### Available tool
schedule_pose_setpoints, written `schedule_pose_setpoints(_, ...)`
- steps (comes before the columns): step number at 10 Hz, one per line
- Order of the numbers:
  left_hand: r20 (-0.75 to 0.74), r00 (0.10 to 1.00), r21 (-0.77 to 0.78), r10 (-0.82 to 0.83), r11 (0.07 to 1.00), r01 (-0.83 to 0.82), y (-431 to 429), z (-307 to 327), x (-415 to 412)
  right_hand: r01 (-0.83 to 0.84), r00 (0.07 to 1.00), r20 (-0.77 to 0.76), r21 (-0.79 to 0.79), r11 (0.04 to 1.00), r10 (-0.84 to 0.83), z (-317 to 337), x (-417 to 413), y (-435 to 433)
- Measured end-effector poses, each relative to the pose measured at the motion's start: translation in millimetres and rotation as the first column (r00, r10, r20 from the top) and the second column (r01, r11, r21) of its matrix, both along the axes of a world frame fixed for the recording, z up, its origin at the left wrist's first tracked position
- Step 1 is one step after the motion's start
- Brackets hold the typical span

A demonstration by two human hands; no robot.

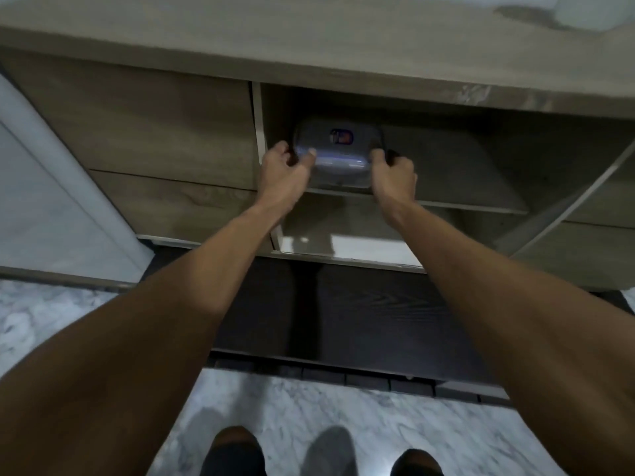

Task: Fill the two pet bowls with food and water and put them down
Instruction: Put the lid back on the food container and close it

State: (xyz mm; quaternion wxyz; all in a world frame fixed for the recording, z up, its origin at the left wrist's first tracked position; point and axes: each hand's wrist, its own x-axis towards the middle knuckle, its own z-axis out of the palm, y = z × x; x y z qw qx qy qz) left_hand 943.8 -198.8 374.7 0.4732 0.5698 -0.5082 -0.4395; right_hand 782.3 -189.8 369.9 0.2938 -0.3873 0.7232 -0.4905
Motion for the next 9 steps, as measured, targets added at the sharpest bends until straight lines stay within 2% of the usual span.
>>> schedule_pose_setpoints(2, 0.225, 0.974, -0.009, 0.028, 1.000, -0.027, -23.9, -18.0, -1.5, -0.025, 1.000, 0.012, 0.042, 0.999, 0.024, -16.3, 2.3, -29.6)
schedule_pose_setpoints(4, 0.293, 0.956, 0.009, 0.032, 0.999, -0.037, -32.2, -29.6, -2.1, -0.041, 0.999, 0.015, 0.085, 0.996, 0.040, -31.2, 6.9, -41.7)
schedule_pose_setpoints(6, 0.252, 0.968, 0.084, 0.015, 0.996, -0.037, -36.0, -21.9, -4.4, -0.050, 0.999, 0.004, 0.133, 0.990, 0.050, -25.3, 8.3, -42.3)
schedule_pose_setpoints(7, 0.217, 0.975, 0.173, -0.058, 0.985, 0.020, -24.2, -9.4, 3.2, -0.034, 0.999, 0.035, 0.175, 0.984, 0.028, -6.9, 8.5, -26.6)
schedule_pose_setpoints(8, 0.100, 0.991, 0.208, -0.093, 0.976, 0.071, 6.9, 12.2, 21.1, -0.001, 0.993, 0.112, 0.206, 0.979, -0.023, 2.5, 0.3, 20.7)
schedule_pose_setpoints(9, 0.146, 0.986, 0.350, -0.076, 0.936, 0.020, 84.2, 8.3, 62.5, 0.002, 0.975, 0.214, 0.237, 0.972, -0.055, 40.2, -3.2, 94.4)
